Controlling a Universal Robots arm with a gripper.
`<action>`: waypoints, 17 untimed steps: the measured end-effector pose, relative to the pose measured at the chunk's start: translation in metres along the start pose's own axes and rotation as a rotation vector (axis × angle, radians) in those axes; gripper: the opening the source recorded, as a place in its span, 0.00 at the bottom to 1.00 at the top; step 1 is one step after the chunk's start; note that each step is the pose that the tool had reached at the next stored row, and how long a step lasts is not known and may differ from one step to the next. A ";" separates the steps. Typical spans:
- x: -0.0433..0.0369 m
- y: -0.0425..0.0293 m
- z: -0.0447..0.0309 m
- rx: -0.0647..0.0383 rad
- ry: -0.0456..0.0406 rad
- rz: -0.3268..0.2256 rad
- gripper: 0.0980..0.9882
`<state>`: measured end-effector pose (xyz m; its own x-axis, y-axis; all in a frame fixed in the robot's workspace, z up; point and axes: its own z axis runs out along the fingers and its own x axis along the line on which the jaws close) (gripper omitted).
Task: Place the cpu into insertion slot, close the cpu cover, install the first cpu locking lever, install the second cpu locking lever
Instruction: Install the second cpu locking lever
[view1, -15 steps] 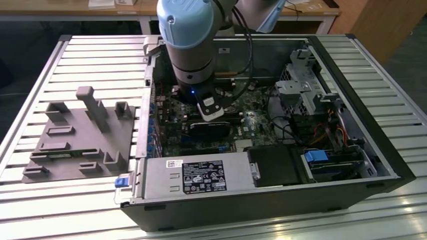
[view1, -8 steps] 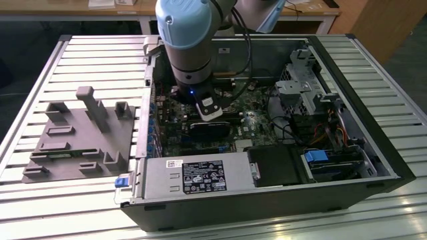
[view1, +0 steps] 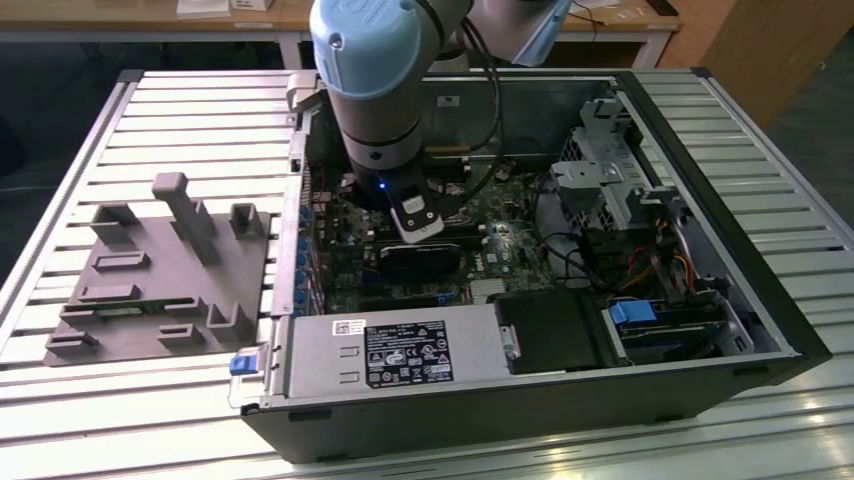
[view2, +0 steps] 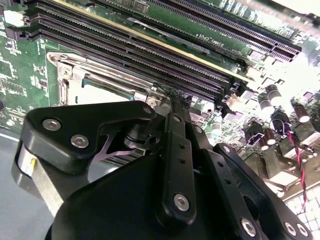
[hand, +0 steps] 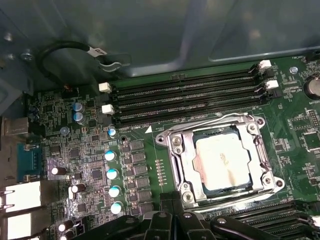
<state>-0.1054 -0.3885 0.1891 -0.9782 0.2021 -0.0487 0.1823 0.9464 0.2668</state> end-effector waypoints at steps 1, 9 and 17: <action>0.0001 -0.0001 0.0001 0.001 0.0000 0.000 0.00; 0.0001 -0.0001 0.0003 0.004 -0.0004 -0.003 0.00; -0.0003 0.0001 -0.0003 0.004 0.0005 -0.006 0.00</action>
<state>-0.1051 -0.3885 0.1895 -0.9792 0.1967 -0.0497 0.1772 0.9486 0.2624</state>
